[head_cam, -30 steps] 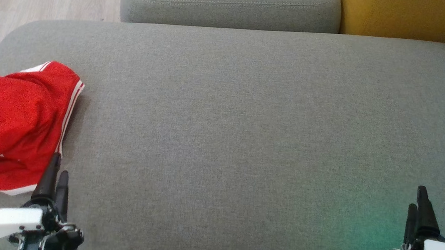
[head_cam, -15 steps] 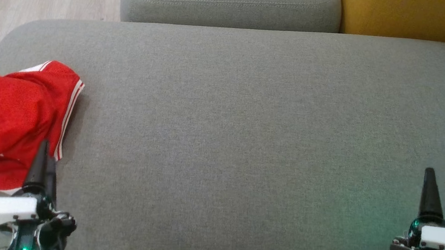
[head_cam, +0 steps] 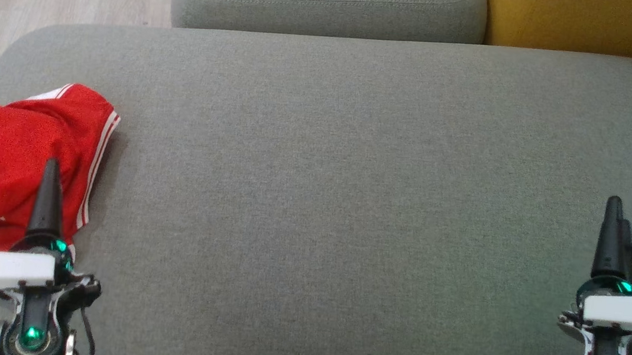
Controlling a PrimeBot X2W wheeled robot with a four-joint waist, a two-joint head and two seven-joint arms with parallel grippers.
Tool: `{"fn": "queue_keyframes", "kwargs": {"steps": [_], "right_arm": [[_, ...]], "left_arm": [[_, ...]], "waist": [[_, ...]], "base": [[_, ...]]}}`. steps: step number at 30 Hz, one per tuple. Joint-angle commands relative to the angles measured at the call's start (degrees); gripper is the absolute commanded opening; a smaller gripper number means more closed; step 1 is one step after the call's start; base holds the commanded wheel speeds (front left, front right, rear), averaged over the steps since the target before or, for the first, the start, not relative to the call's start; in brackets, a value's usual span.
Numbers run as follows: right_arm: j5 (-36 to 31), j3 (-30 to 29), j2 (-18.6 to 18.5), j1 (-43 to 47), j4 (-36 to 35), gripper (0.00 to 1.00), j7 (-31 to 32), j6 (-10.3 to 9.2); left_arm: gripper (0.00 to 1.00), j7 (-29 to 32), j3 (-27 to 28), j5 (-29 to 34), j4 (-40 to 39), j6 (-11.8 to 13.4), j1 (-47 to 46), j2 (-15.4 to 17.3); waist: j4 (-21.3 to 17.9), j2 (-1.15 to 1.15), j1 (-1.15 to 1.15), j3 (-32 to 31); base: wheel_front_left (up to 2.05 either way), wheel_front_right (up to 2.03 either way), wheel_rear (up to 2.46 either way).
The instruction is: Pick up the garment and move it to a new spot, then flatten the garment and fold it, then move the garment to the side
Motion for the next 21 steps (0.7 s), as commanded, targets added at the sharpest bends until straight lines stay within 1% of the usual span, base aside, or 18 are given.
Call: {"fn": "queue_keyframes", "kwargs": {"steps": [1, 11, 15, 21], "right_arm": [[-2.8, 1.0, -0.4, -3.5, -2.8, 1.0, -1.0, 0.2], [-15.2, 4.4, -0.4, -3.7, -4.6, 1.0, -2.7, 0.24], [-20.3, 6.0, -0.8, -3.5, -5.2, 1.0, -3.4, 0.25], [-26.0, 7.2, -0.8, -2.8, -4.9, 1.0, -4.4, 0.27]], "left_arm": [[1.0, -0.6, 0.6, 1.9, -3.1, 0.1, -3.3, 0.7], [1.0, -2.3, -4.0, 14.0, -7.1, 1.1, -3.1, 0.7], [1.0, -3.0, -7.0, 19.4, -7.3, 1.3, -2.9, 0.7], [1.0, -4.0, -10.6, 28.7, -7.0, 1.5, -2.9, 0.8]], "waist": [[0.0, 0.0, 0.0, 0.0], [-0.2, 0.0, 0.0, 0.0], [-0.4, 0.0, 0.0, 0.1], [-0.9, 0.0, 0.0, 0.7]], "base": [[0.0, 0.0, 0.0], [0.0, 0.0, 0.0], [0.0, 0.0, 0.0], [0.0, 0.0, 0.0]]}}
